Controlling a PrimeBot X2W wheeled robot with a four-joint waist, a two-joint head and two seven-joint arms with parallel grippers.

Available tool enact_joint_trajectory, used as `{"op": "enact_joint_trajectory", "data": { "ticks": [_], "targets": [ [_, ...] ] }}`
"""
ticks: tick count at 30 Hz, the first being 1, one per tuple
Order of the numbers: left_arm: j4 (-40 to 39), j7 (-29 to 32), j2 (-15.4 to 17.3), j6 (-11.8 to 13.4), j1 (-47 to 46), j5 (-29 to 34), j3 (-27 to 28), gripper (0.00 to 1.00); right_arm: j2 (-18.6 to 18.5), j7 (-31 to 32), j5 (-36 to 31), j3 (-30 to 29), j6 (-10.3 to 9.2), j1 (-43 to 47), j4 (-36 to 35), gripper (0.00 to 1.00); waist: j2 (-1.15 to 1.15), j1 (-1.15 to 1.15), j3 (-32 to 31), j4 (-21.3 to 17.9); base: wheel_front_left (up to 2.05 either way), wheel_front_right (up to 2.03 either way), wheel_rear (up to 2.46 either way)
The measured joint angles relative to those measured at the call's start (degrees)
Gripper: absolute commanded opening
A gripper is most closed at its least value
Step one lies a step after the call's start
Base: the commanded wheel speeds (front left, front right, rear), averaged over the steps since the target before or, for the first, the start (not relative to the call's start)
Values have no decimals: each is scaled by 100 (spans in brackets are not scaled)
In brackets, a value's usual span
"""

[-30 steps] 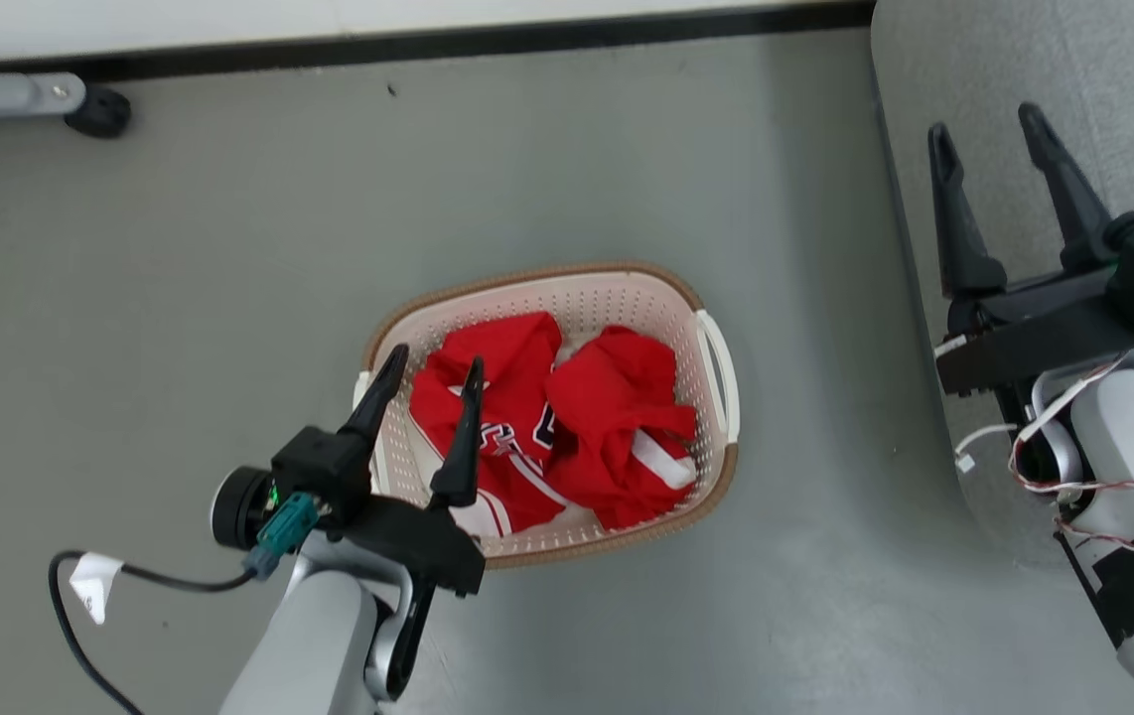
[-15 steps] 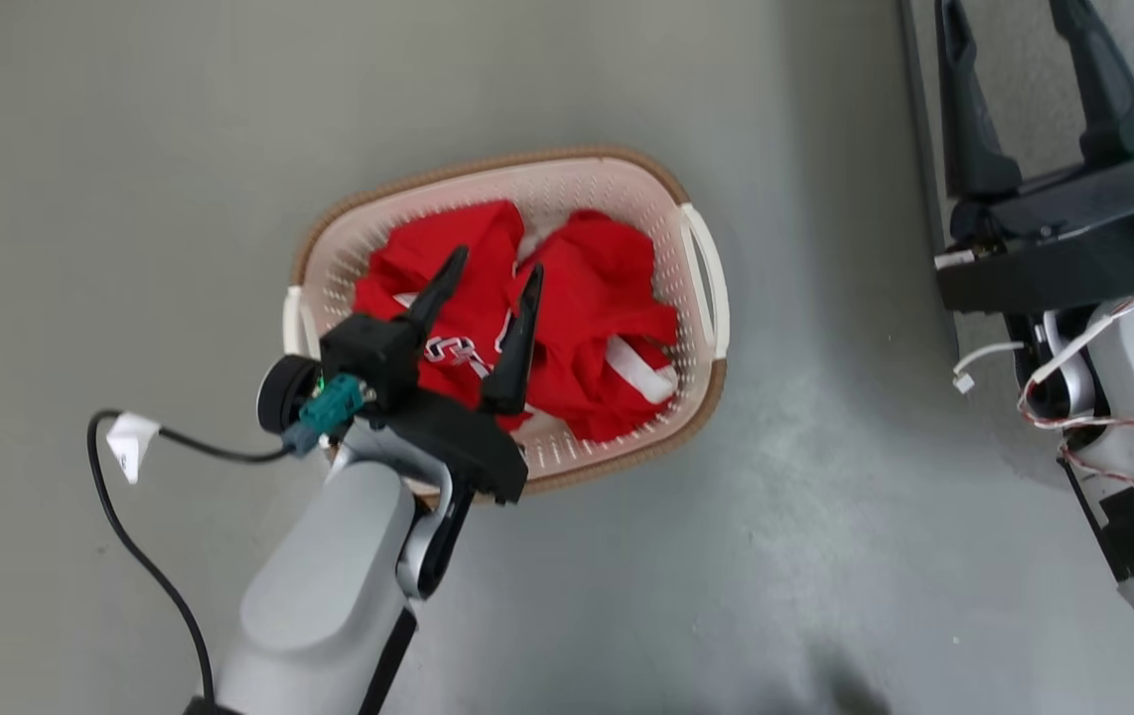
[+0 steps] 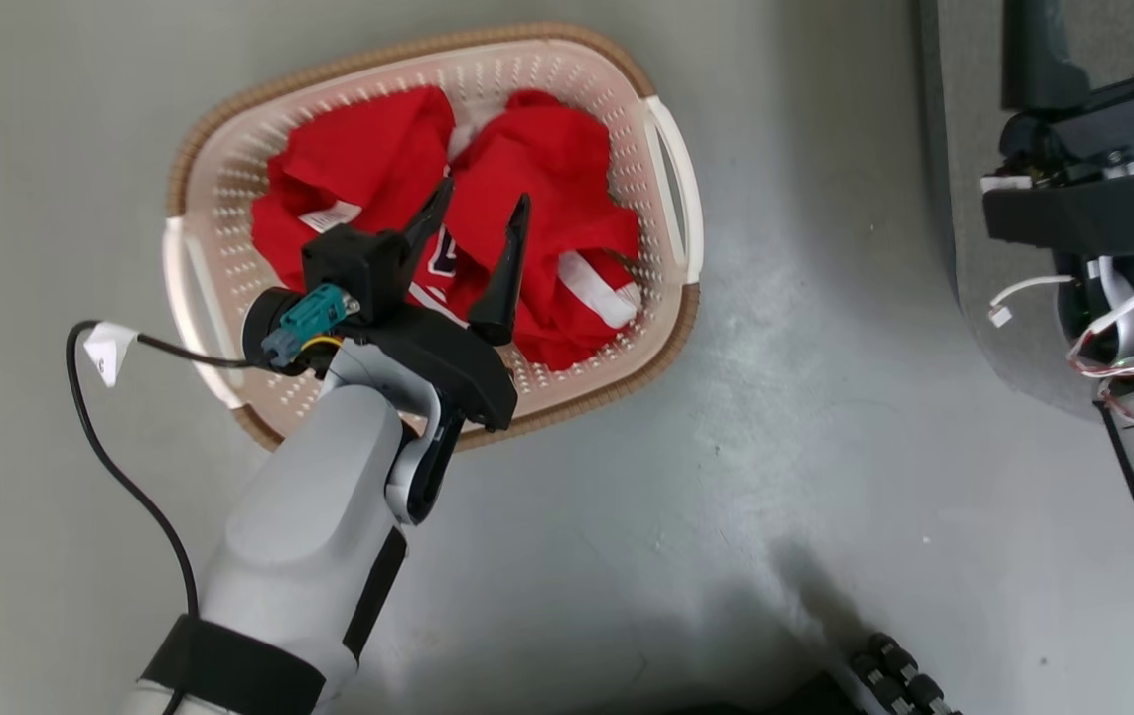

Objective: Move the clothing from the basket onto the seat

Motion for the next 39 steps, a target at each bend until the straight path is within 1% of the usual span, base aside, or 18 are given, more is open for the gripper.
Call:
{"op": "enact_joint_trajectory", "data": {
  "ticks": [5,9,16,20,27,31,35,39],
  "targets": [
    [316,91,-1,3,-263,-90,-198,100,-26,0,-53,-71,0,-55,-56,100,0,0,307,-112,0,0,0],
    [567,154,7,35,-405,-301,-335,100,-13,0,-59,-69,0,-53,-60,100,0,0,451,-209,0,0,0],
    [886,302,9,219,-765,-354,-639,100,-12,0,-118,-93,8,-22,-167,100,0,-1,562,-299,0,0,0],
    [1110,366,4,407,-867,-375,-698,100,0,0,-121,-103,8,-18,-282,100,0,-1,610,-328,0,0,0],
    [1592,461,1,669,-1116,-256,-828,100,3,0,-168,-218,8,39,-364,100,-1,0,745,-334,0,0,0],
    [1792,539,2,775,-1186,-197,-914,100,14,0,-168,-250,34,105,-432,100,-1,-1,811,-313,0,0,0],
    [1942,555,5,875,-1419,24,-1039,100,80,0,-168,-261,46,105,-476,100,-1,-1,889,-297,0,0,0],
    [2096,630,-4,917,-1550,152,-1176,100,120,0,-169,-261,51,116,-523,100,-1,-1,953,-297,0,0,0]
  ]
}}
